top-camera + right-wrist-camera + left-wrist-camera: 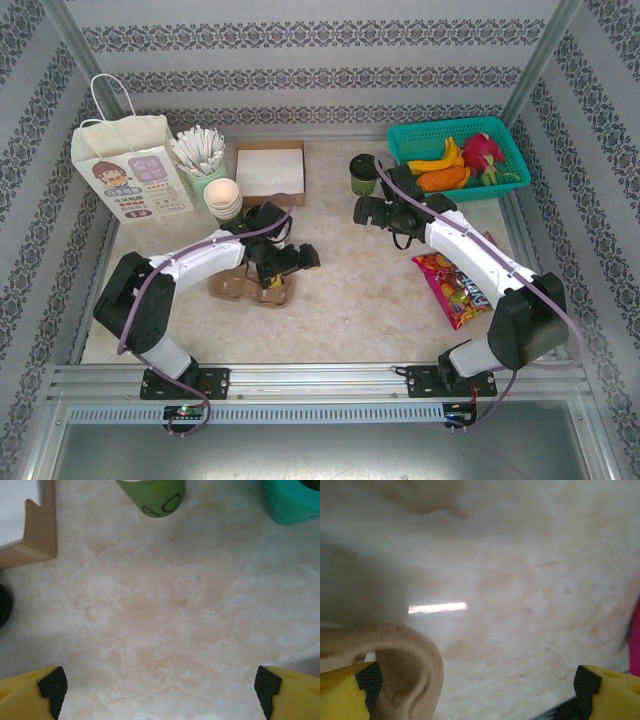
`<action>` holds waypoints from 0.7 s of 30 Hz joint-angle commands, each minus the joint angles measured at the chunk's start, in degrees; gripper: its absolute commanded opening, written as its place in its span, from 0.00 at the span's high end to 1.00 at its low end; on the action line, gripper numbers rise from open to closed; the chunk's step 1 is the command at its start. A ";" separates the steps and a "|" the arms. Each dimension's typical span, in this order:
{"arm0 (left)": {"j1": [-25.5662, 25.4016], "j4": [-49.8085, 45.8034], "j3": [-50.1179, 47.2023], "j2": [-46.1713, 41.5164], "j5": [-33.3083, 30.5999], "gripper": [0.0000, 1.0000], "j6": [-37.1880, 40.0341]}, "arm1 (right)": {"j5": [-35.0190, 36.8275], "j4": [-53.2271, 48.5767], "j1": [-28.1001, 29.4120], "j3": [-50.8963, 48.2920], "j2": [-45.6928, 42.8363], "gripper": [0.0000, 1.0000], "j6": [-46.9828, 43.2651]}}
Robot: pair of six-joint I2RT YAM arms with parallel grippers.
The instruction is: Pack the takeout coffee
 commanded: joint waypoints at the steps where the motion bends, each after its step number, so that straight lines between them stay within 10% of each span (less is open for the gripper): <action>1: -1.26 -1.83 3.10 -4.99 -0.42 0.00 4.92 | 2.72 2.44 0.71 -2.65 -1.59 0.02 3.08; 10: 6.79 -22.82 9.53 -13.18 -23.77 0.00 11.37 | -0.39 10.88 13.60 -5.07 1.93 0.02 10.49; 15: 20.40 -23.30 0.17 -15.77 -28.91 0.00 7.02 | -3.36 12.35 21.13 -0.11 9.81 0.02 7.88; 21: 24.79 -24.74 -4.51 -12.08 -35.85 0.00 5.84 | -9.79 9.27 22.90 3.31 17.63 0.06 5.41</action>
